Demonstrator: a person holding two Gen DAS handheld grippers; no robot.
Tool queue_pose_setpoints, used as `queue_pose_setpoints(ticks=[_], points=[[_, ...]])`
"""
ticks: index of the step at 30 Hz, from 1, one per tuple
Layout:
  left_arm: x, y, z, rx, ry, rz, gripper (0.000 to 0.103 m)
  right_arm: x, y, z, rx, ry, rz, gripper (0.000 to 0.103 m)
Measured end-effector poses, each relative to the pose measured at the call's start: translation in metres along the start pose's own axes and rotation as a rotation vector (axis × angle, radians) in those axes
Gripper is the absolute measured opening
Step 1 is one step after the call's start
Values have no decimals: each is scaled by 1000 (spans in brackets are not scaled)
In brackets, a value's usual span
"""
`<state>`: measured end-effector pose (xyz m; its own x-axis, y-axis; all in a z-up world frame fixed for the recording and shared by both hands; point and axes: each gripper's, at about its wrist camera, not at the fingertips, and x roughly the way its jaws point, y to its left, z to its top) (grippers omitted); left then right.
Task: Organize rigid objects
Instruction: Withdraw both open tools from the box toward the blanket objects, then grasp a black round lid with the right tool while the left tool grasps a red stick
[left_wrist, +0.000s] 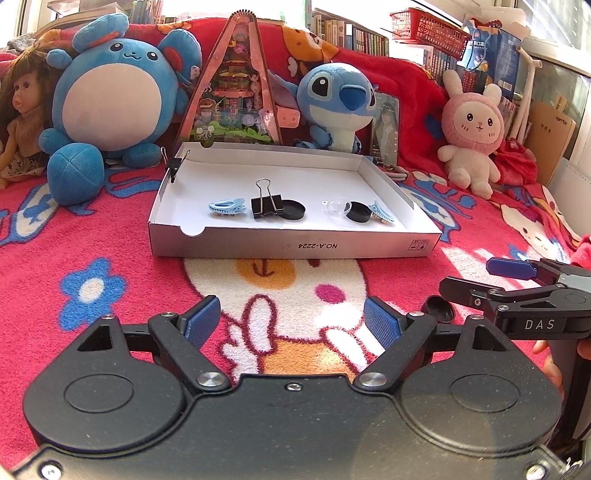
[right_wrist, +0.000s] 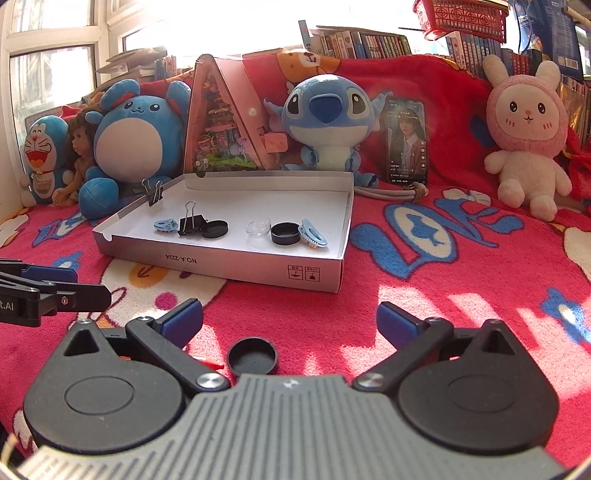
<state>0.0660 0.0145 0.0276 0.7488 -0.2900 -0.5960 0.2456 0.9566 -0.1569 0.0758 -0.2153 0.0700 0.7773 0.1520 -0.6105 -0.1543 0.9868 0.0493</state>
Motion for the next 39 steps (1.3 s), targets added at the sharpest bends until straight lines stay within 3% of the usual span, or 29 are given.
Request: queue_pose_setpoints(ticks=[9,12,16,25,32,36,39], points=[[-10,-6,-16,23,24,-29,82,-4,-7,-12,9,14,-21,103],[-12,-11,-20,26,48,-60,74,-5,-6,-14,-2,18,-29,102],[-11,-16,-24,29,80,-96,48,-5,-3,-16,-22,25,-29,97],[-6,-30,-28,51,96,-131,29,-1,8,-21,-76,52,-7,83],[5,-37,-25,56,91,-120,24,4,14,-24,-99,65,-15,80],[10,-40,-25,63,95,-120,8,7,16,-24,-100,68,-9,77],[11,-38,-24,50,95,-122,7,8,17,-24,-103,69,-7,74]])
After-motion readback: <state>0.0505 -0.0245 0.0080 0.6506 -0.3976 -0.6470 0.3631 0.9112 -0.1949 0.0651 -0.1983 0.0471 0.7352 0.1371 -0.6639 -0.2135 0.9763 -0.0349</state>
